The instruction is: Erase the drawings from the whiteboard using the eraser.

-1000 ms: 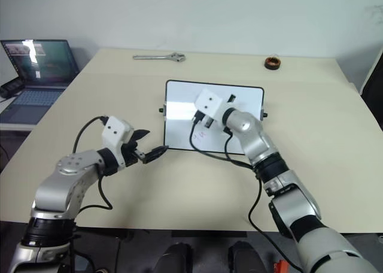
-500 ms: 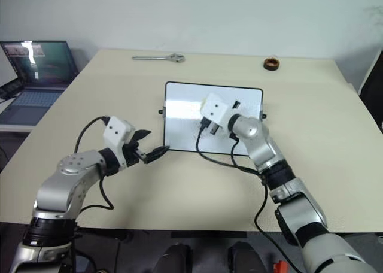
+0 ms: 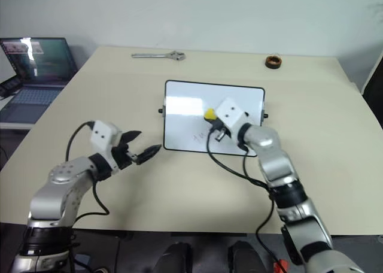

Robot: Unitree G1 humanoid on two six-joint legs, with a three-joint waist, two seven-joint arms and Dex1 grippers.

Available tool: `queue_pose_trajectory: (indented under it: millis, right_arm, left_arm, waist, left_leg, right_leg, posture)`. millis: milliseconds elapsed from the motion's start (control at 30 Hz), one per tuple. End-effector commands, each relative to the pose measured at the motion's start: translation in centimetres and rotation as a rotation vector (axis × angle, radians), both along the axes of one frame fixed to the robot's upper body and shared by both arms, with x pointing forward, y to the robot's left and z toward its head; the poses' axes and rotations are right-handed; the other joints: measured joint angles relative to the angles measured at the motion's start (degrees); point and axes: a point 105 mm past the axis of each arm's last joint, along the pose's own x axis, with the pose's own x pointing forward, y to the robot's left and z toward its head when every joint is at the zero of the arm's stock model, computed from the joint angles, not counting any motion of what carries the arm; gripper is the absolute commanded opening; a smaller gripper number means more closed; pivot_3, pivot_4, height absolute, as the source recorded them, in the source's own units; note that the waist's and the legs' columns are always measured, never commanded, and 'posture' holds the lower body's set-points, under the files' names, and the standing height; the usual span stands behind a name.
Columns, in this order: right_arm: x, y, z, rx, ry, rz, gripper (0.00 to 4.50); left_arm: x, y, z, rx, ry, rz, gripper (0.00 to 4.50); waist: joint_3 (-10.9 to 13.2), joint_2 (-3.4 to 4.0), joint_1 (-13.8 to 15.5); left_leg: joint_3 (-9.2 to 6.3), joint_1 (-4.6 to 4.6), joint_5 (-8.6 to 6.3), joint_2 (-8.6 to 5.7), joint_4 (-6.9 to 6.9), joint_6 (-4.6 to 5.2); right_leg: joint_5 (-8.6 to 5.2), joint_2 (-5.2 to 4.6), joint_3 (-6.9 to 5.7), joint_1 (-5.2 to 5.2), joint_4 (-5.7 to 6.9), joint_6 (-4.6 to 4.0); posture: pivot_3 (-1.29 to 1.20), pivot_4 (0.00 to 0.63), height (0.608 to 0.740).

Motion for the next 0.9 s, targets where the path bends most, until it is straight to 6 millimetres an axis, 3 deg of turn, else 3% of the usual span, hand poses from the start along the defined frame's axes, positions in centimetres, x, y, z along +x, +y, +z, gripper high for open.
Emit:
queue_pose_trajectory:
  millis: [33, 167, 333, 500, 700, 800, 900]
  right_arm:
    - [-3.6, -1.9, 1.1, 0.045, 0.001, 0.055, 0.67]
    - [-6.6, -3.2, -1.3, 0.087, 0.075, 0.098, 0.67]
    - [-7.5, -5.0, -3.0, 0.187, 0.138, 0.026, 0.67]
    - [-8.0, -5.0, -3.9, 0.23, 0.175, 0.001, 0.67]
    - [-5.7, -4.0, -3.2, 0.101, 0.051, -0.055, 0.67]
    - [-3.8, -1.9, -2.6, -0.097, -0.109, -0.025, 0.67]
    - [-1.7, -0.3, -2.1, -0.179, -0.195, -0.033, 0.67]
  left_arm:
    - [-0.9, 0.8, 1.1, -0.023, -0.062, 0.018, 4.5]
    - [-0.9, 1.5, 0.0, 0.002, -0.053, 0.042, 4.5]
    - [-1.0, 1.4, 1.0, -0.021, -0.104, 0.022, 4.5]
    - [-1.0, 1.8, 1.1, -0.033, -0.114, 0.04, 4.5]
    - [-1.2, 2.0, 0.4, -0.003, -0.096, 0.019, 4.5]
    - [-1.5, 1.6, -0.2, 0.04, -0.081, -0.034, 4.5]
    - [-1.9, 0.9, -0.9, 0.072, -0.057, -0.097, 4.5]
  waist:
    - [0.0, 0.0, 0.0]
    - [0.0, 0.0, -0.1]
    - [0.0, 0.0, -0.3]
    - [0.0, 0.0, -0.3]
    - [0.0, 0.0, -0.5]
    - [0.0, 0.01, -0.6]
    - [0.0, 0.0, -0.6]
  left_leg:
    - [-0.02, 0.0, -0.01, -0.01, -0.03, 0.0]
    - [0.01, 0.1, -0.04, -0.03, -0.01, 0.01]
    - [0.07, 0.27, -0.03, -0.03, 0.03, 0.01]
    - [0.07, 0.27, -0.03, -0.03, 0.03, 0.0]
    - [0.13, 0.31, -0.03, -0.06, 0.04, 0.0]
    - [0.15, 0.33, -0.02, -0.09, 0.03, 0.0]
    - [0.14, 0.28, -0.02, -0.08, 0.02, -0.01]
  right_leg:
    - [-0.01, -0.02, -0.02, 0.02, -0.09, 0.01]
    - [-0.02, -0.02, 0.0, 0.1, -0.1, 0.02]
    - [-0.02, 0.1, 0.06, 0.21, 0.06, 0.02]
    - [-0.02, 0.15, 0.06, 0.21, 0.06, 0.02]
    - [-0.02, 0.19, 0.1, 0.2, 0.08, 0.02]
    - [-0.01, 0.26, 0.09, 0.17, 0.1, 0.01]
    - [-0.01, 0.27, 0.1, 0.12, 0.08, 0.0]
  posture:
    - [0.0, 0.15, 0.74]
    - [0.0, 0.15, 0.74]
    - [0.0, 0.15, 0.74]
    - [0.0, 0.15, 0.74]
    - [0.0, 0.15, 0.74]
    - [0.0, 0.15, 0.74]
    - [0.0, 0.15, 0.74]
